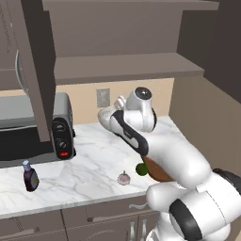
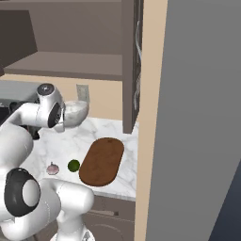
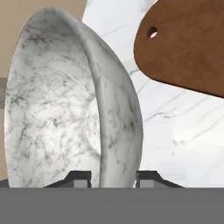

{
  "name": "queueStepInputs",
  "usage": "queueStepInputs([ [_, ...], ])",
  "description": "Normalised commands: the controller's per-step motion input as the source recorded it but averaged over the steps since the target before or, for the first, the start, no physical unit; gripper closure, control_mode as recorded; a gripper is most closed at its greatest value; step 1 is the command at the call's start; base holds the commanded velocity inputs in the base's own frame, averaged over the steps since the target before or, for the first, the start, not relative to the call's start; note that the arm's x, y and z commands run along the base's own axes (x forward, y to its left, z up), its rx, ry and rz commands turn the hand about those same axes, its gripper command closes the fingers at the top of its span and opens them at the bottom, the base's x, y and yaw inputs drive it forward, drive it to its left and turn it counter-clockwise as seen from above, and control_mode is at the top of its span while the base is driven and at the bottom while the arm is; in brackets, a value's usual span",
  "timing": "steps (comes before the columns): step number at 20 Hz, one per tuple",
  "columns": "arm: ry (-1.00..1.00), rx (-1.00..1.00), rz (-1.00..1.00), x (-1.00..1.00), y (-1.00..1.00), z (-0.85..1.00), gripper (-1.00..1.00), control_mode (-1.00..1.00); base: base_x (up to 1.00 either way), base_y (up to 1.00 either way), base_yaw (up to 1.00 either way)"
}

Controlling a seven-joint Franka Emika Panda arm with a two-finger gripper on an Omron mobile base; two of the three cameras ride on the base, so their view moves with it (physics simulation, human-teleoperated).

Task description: Open the cabinet. Place the bowl and condiment on the counter. Then place the lime and garlic on the cutting board.

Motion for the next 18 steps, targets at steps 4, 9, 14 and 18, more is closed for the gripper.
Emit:
queueStepInputs([
  [4, 0.0, 0.0, 0.18, 0.0, 0.0, -0.16, 1.0, -1.0, 0.0, 0.0, 0.0],
  [9, -0.01, 0.0, 0.18, 0.0, 0.0, -0.11, 1.0, -1.0, 0.0, 0.0, 0.0],
  [14, -0.02, 0.0, 0.17, 0.18, 0.0, -0.18, 1.0, -1.0, 0.0, 0.0, 0.0],
  [18, -0.01, 0.01, 0.19, 0.33, 0.0, -0.2, 1.0, -1.0, 0.0, 0.0, 0.0],
])
